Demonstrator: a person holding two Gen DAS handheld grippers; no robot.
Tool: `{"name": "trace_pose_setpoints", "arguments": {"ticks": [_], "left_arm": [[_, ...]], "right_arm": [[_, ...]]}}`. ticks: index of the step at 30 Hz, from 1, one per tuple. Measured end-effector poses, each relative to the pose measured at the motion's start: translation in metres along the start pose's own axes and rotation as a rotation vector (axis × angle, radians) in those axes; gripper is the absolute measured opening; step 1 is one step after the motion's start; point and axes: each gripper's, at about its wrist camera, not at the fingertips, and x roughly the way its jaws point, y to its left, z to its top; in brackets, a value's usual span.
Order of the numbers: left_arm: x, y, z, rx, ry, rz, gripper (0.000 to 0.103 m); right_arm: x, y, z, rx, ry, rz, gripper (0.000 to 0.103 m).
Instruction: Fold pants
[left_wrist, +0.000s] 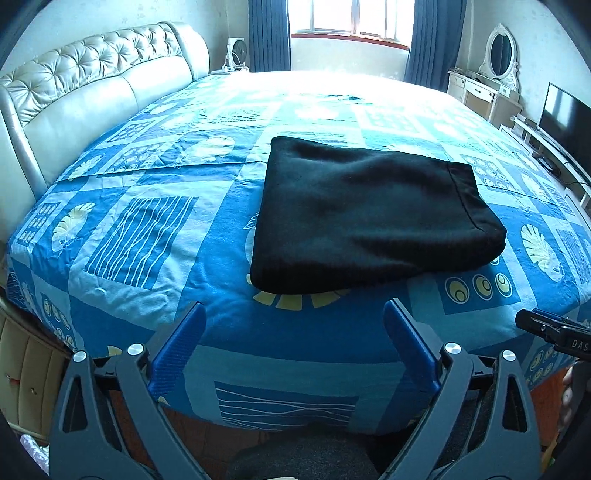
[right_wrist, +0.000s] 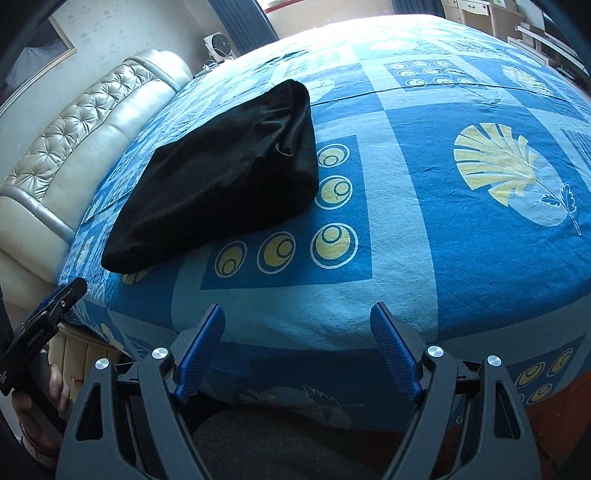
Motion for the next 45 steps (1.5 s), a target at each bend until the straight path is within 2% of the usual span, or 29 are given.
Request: {"name": "trace_pose_setpoints", "arguments": {"ticks": [3, 15, 45], "left_arm": [[0.004, 0.004, 0.000, -0.022, 0.020, -0.022, 0.099], [0.009, 0.003, -0.003, -0.017, 0.038, 0.003, 0.099], [0.003, -0.009, -0.005, 0.001, 0.041, -0.021, 0.099]], "right_arm": [[0.004, 0.001, -0.002, -0.007, 0.019, 0.005, 0.080], [0.008, 0.004, -0.003, -0.020, 0.036, 0.009, 0.080], [-0.008, 0.008, 0.003, -0.082, -0.056, -0.082, 0.080]]}}
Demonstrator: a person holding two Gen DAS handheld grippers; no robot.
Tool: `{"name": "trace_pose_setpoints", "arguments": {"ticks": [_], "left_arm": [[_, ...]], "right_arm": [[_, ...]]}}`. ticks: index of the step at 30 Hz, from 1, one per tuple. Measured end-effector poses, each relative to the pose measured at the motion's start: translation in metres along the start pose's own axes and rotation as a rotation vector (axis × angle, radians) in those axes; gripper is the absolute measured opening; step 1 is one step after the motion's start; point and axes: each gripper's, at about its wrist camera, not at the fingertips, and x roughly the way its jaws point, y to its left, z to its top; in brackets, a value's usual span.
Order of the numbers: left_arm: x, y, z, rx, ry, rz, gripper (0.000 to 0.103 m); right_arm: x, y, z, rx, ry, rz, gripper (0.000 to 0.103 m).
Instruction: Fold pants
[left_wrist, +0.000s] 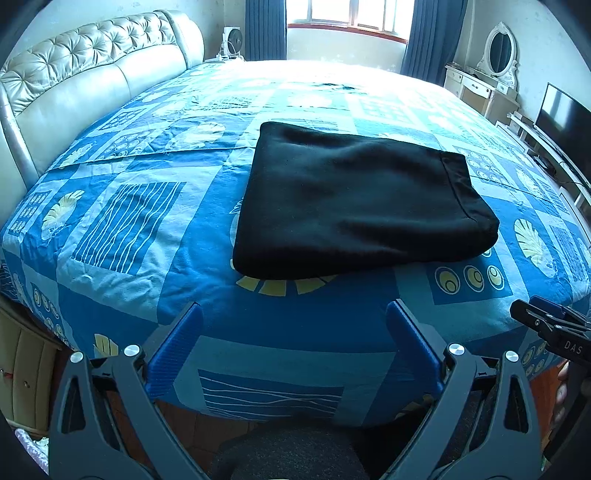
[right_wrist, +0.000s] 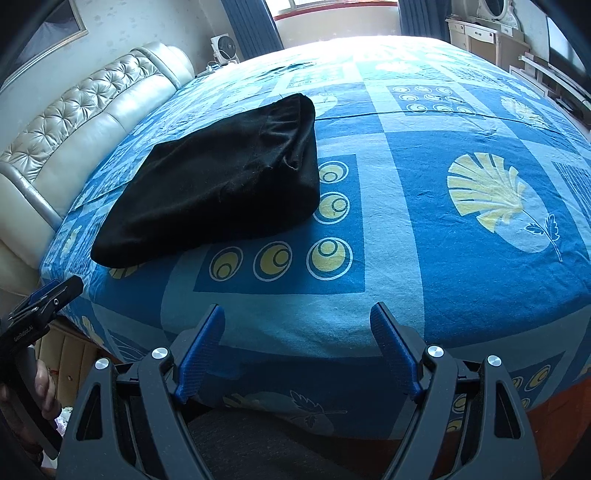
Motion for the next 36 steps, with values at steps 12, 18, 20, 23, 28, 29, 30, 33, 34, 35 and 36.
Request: {"name": "trace_pose_setpoints", "arguments": {"ticks": [12, 18, 20, 23, 28, 29, 30, 33, 34, 35, 36], "left_arm": [[-0.001, 0.000, 0.000, -0.014, 0.005, -0.011, 0.099], [-0.002, -0.003, -0.001, 0.006, -0.010, 0.016, 0.099], [-0.002, -0.004, 0.000, 0.012, -0.007, 0.037, 0.100], [-0.001, -0.007, 0.001, 0.021, 0.006, 0.067, 0.101], [-0.006, 0.002, 0.004, -0.061, -0.006, -0.034, 0.101], [-0.007, 0.003, 0.008, -0.053, -0.007, -0.045, 0.101], [-0.007, 0.007, 0.014, -0.052, -0.020, -0.049, 0.101], [0.003, 0.041, 0.045, -0.092, -0.053, -0.041, 0.101], [0.012, 0.055, 0.059, -0.112, -0.058, -0.006, 0.101], [0.024, 0.073, 0.074, -0.139, -0.064, 0.020, 0.101], [0.038, 0.091, 0.088, -0.162, -0.077, 0.034, 0.101]], "right_arm": [[0.001, -0.003, 0.000, 0.004, 0.005, -0.006, 0.080], [0.004, -0.003, -0.001, 0.001, 0.015, -0.004, 0.080], [0.004, -0.002, -0.001, -0.001, 0.018, -0.002, 0.080], [0.005, -0.001, -0.002, -0.005, 0.023, 0.001, 0.080], [0.007, -0.001, -0.003, 0.001, 0.035, 0.017, 0.080], [0.007, -0.002, -0.002, 0.006, 0.039, 0.025, 0.080], [0.006, -0.003, 0.000, 0.011, 0.040, 0.036, 0.080], [0.003, -0.009, 0.018, 0.023, 0.026, 0.067, 0.080], [0.004, -0.013, 0.029, 0.030, 0.011, 0.069, 0.080], [0.005, -0.018, 0.043, 0.039, -0.010, 0.062, 0.080], [0.009, -0.025, 0.060, 0.052, -0.033, 0.047, 0.080]]}}
